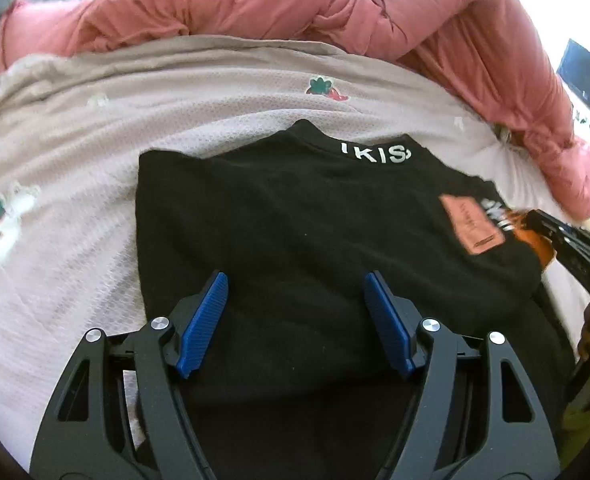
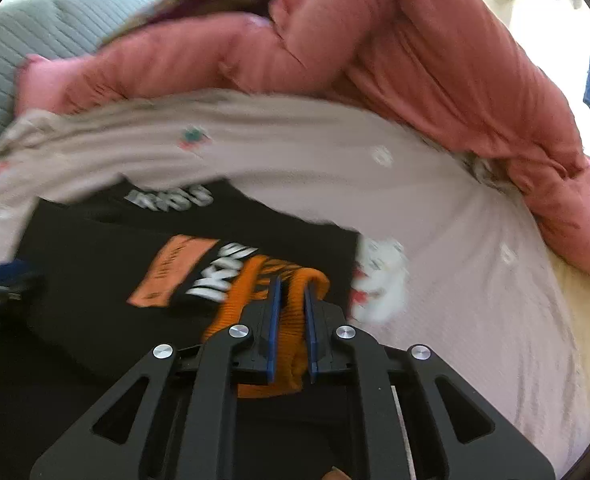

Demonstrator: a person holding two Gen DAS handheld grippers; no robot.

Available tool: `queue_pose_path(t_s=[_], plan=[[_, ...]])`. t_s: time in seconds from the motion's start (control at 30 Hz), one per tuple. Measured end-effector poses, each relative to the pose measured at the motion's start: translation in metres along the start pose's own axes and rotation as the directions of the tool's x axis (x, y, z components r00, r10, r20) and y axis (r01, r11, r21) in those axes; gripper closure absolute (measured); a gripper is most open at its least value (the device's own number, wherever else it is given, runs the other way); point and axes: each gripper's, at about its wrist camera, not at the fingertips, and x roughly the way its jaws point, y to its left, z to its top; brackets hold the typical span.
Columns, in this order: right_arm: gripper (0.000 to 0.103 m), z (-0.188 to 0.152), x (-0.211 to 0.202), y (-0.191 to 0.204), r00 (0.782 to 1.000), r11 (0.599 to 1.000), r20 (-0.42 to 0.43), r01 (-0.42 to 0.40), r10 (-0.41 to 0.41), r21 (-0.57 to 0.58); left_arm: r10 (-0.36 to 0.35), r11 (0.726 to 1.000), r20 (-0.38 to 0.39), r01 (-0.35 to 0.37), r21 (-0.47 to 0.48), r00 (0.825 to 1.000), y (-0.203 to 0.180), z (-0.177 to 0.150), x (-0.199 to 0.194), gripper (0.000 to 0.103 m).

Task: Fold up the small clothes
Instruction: 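Fold the held side inward over the shirt back and open the right gripper, then move both tools down along the shirt to its hem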

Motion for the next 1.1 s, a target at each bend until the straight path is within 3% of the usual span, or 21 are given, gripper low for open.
queue_pose_path(t_s=[0.07, 0.17, 0.3, 0.6, 0.77, 1.1], plan=[[0.094, -0.003, 0.003, -0.011, 0.999, 0.999, -0.013, 0.03, -0.03, 0.037, 0.011, 1.0, 0.013, -0.012, 0.022, 1.0, -0.004, 0.001, -0.004, 0.039], [0.091, -0.005, -0.004, -0.026, 1.0, 0.994, 0.009, 0.002, -0.003, 0.105, 0.014, 1.0, 0.05, -0.015, 0.015, 0.999, -0.002, 0.003, -0.015, 0.039], [0.082, -0.002, -0.017, -0.017, 0.992, 0.985, 0.034, -0.122, 0.119, 0.118, 0.021, 1.0, 0.047, -0.02, -0.014, 0.999, 0.008, 0.003, -0.013, 0.039], [0.068, 0.01, -0.032, 0.045, 0.969, 0.97, 0.031, -0.243, 0.244, -0.015, 0.031, 0.999, -0.014, -0.032, -0.021, 0.999, 0.01, -0.006, 0.001, 0.039], [0.065, 0.011, -0.027, 0.063, 0.963, 0.962, 0.011, -0.269, 0.27, -0.049, 0.018, 0.999, -0.019, -0.019, -0.031, 1.0, 0.013, -0.007, 0.001, 0.039], [0.056, -0.001, -0.007, 0.049, 0.962, 0.964, -0.061, -0.265, 0.266, 0.028, 0.022, 0.999, -0.022, -0.022, -0.023, 1.0, 0.012, -0.008, -0.001, 0.039]])
